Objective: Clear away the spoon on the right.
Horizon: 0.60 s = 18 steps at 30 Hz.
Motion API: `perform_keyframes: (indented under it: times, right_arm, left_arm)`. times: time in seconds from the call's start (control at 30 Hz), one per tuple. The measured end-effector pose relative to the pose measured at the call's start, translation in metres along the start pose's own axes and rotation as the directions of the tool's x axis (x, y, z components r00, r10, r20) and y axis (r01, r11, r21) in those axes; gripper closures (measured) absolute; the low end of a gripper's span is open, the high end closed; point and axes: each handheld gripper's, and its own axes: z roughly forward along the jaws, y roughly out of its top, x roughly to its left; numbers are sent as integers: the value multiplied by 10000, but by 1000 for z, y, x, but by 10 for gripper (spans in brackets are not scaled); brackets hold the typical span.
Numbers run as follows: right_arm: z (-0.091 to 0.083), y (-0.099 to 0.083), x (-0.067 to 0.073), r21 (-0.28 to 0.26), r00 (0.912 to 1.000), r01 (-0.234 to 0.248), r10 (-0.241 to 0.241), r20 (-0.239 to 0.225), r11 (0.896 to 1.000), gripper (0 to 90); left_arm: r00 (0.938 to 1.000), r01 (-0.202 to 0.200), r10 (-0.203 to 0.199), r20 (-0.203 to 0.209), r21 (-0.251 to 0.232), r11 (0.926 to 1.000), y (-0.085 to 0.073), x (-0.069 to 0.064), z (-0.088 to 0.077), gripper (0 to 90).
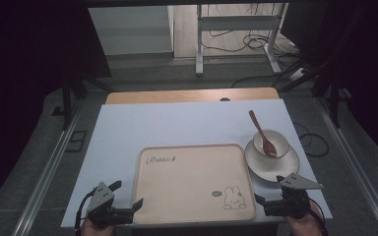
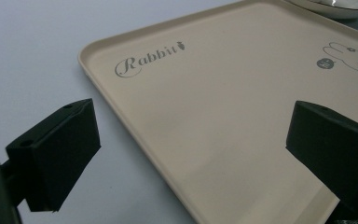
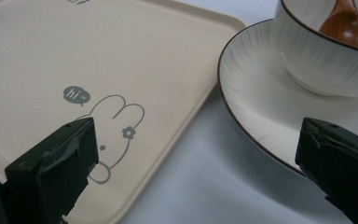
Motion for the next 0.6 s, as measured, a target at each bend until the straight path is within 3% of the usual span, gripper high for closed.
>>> perform_keyframes:
  times: [0.23, 0.6]
  right_arm:
    - [0, 7, -6, -184, 9996, 56, -51, 272, 9998, 0]
    - [1, 16, -12, -94, 9997, 189, -188, 156, 9998, 0]
  left_arm:
    - [9999, -20, 21, -101, 51, 10000, 0, 0, 0, 27]
    - [9999, 69, -69, -157, 21, 10000, 0, 0, 0, 29]
